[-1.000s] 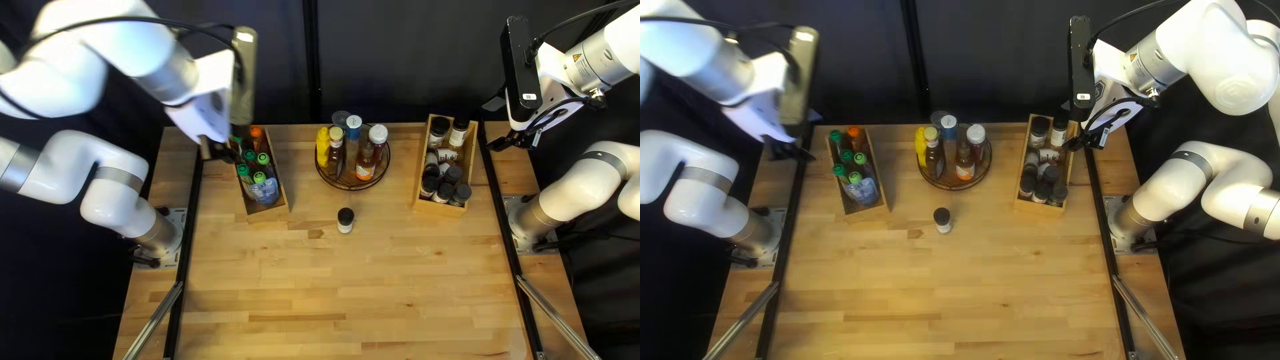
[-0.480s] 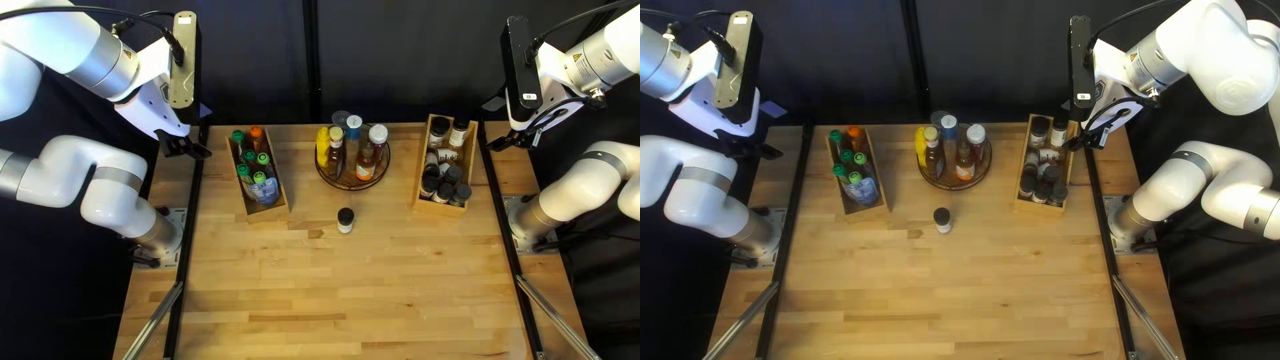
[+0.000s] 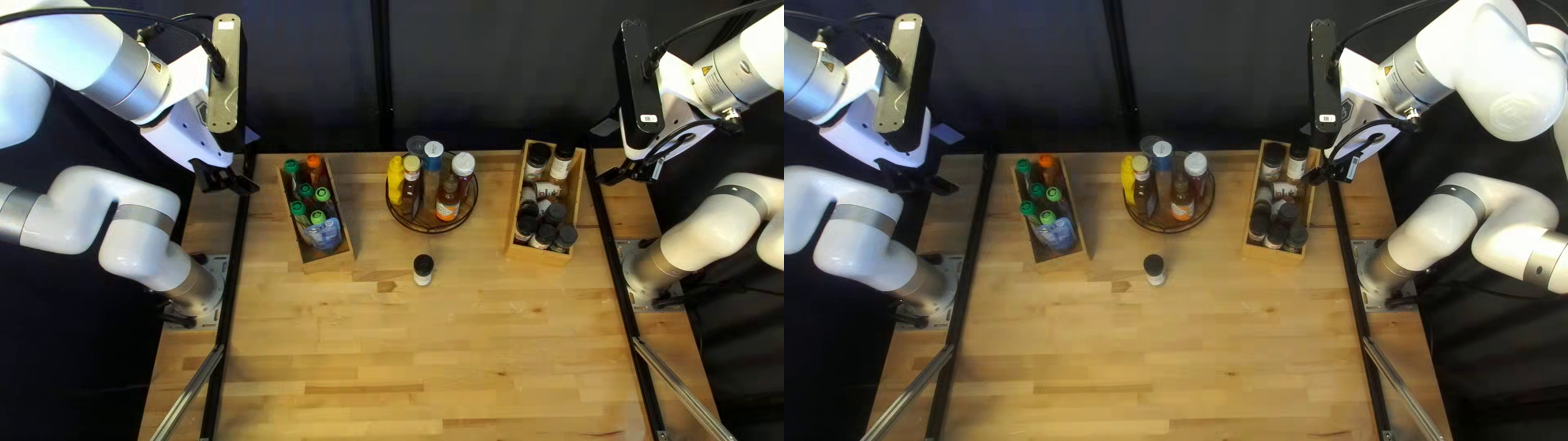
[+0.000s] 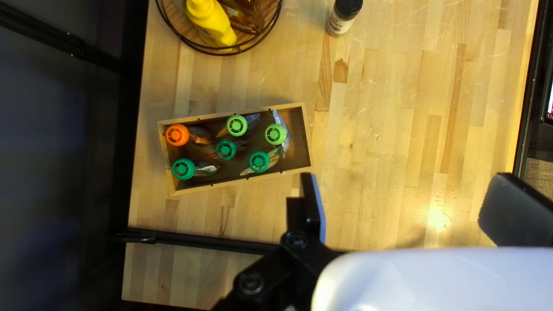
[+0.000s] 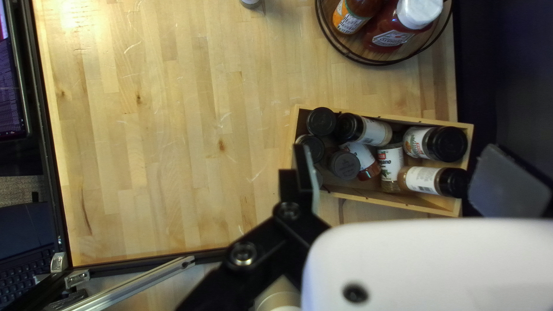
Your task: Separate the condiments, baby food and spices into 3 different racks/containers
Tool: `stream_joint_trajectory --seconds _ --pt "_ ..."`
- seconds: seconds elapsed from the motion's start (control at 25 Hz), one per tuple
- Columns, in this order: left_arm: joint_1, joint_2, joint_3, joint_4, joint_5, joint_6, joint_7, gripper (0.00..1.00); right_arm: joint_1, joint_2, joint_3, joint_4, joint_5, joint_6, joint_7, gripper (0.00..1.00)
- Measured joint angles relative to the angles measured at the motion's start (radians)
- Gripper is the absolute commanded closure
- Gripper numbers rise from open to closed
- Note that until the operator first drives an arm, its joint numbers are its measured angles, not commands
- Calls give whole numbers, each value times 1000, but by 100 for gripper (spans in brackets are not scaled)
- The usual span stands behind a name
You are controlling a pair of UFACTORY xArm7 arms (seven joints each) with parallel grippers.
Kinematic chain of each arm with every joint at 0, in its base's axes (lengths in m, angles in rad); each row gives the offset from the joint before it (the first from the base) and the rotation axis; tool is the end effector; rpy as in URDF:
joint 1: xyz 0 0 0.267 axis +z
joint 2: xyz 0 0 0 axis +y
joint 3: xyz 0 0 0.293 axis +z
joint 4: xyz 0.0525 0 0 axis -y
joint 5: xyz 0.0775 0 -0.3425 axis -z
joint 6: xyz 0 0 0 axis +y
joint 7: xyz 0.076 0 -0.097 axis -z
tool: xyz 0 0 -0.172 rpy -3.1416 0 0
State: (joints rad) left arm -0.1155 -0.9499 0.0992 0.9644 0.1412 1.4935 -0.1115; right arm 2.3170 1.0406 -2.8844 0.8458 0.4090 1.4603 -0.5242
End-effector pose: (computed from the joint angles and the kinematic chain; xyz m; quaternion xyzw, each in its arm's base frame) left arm 0.2700 0.0365 0.4522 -0.9770 -0.0439 -0.2085 0.0130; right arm 0.2826 -0.0535 0.4166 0.9750 -0.0408 0.2157 0.0343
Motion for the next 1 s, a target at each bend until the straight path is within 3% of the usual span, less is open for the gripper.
stream_joint_trajectory --seconds 0.48,0.84,1.0 --pt "0 0 0 0 0 0 0 0 7 0 -2 -23 12 -15 -11 0" --pt "0 0 0 0 0 0 0 0 18 -158 76 28 79 -85 -8 0" --pt "0 0 0 0 0 0 0 0 18 -282 169 73 98 -142 3 0"
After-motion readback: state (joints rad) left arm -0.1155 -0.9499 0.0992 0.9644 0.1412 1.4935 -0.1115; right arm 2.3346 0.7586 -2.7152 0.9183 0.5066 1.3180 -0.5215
